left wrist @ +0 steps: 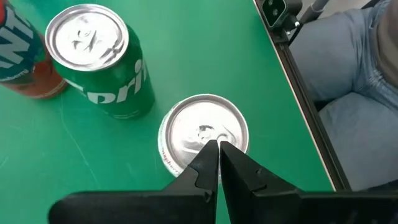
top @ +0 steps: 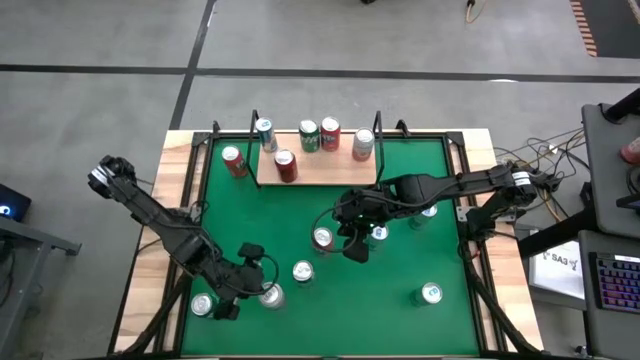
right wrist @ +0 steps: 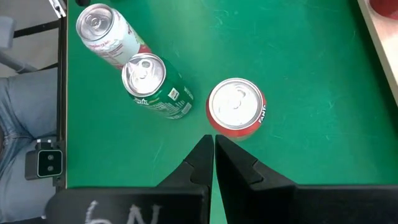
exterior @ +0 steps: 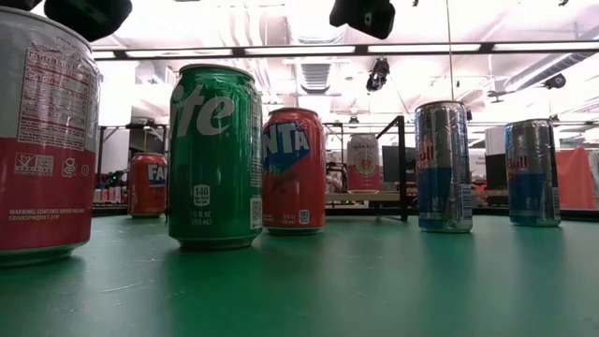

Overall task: Pick and place cans onto a shelf
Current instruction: Put the pink white soda can on the shelf aligned with the other pink white soda can

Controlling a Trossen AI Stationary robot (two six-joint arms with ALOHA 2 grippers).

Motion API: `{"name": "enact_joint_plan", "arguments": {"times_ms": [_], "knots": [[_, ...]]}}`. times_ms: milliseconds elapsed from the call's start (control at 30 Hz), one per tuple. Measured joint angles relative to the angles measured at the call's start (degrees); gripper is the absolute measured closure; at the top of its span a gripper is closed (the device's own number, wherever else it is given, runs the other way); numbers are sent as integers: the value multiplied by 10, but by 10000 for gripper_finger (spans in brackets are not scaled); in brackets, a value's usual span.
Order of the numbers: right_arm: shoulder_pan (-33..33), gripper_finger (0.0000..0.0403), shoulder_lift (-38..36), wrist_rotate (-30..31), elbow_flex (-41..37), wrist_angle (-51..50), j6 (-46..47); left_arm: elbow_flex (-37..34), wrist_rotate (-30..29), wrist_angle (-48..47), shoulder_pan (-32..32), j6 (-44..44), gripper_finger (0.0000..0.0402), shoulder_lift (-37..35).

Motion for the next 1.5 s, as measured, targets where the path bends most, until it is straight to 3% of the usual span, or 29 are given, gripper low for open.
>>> {"name": "enact_joint_plan", "arguments": {"times_ms": [167,333,467,733,867,1500], "knots": [[0,394,0,0,0,0,-2,3,0,1,0,1,399,1],[0,394,0,0,0,0,-3,3,0,8,0,-2,359,1],[0,394,0,0,0,0,-3,3,0,17,0,-8,294,1],[6,394,0,0,-1,0,-3,3,-15,27,-3,-9,123,16],[12,394,0,0,-3,0,-3,3,-14,27,-3,-14,71,21],[28,394,0,0,-8,0,4,-29,-36,43,-2,-25,56,21]]}}
